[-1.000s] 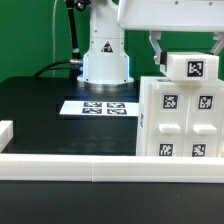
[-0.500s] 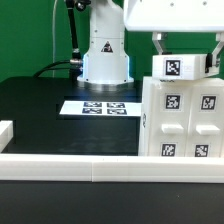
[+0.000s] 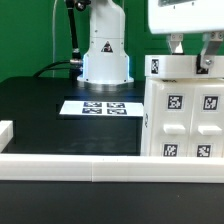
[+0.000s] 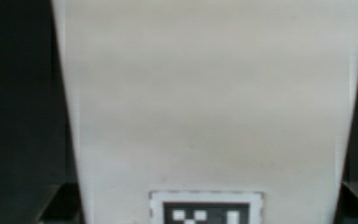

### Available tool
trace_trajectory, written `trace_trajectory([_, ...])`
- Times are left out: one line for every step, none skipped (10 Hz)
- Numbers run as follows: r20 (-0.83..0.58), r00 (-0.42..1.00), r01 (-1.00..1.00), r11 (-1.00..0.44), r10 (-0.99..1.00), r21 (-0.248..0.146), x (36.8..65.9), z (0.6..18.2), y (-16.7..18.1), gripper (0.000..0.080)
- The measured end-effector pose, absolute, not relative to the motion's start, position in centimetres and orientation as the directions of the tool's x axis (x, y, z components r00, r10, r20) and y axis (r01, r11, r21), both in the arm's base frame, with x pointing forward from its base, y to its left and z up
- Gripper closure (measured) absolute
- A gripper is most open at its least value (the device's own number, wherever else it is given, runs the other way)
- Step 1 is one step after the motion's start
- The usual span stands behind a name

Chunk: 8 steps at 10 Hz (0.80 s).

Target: Assemble cabinet

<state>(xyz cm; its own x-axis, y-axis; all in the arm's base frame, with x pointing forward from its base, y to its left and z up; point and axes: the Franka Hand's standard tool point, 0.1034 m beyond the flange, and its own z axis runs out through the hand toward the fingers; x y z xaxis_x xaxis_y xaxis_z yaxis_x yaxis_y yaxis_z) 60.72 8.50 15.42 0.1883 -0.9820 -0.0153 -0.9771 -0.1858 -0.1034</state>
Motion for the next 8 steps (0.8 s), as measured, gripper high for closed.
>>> trace_trajectory([-0.032,0.083,-0.991,-0.079,-0.996,-0.105,60.78,15.40,8.51,0.0239])
trace_trajectory([-0.046,-0.043,-0.993,0.048,-0.998,-0.112,60.89,15.38,8.55,0.0239])
trace_trajectory([-0.057,-0.133,-0.984,0.138,-0.990,-0.109,60.90,15.39,8.63,0.0239])
trace_trajectory([-0.079,-0.264,-0.958,0.271,-0.961,-0.097,60.93,15.38,8.70,0.0239])
trace_trajectory([-0.104,-0.315,-0.942,0.324,-0.944,-0.087,60.96,15.35,8.68,0.0239])
trace_trajectory([-0.116,-0.330,-0.937,0.340,-0.937,-0.081,60.97,15.36,8.61,0.0239])
trace_trajectory([-0.127,-0.348,-0.931,0.358,-0.929,-0.074,61.03,15.35,8.61,0.0239])
trace_trajectory([-0.140,-0.346,-0.930,0.359,-0.928,-0.076,61.13,15.44,8.78,0.0239])
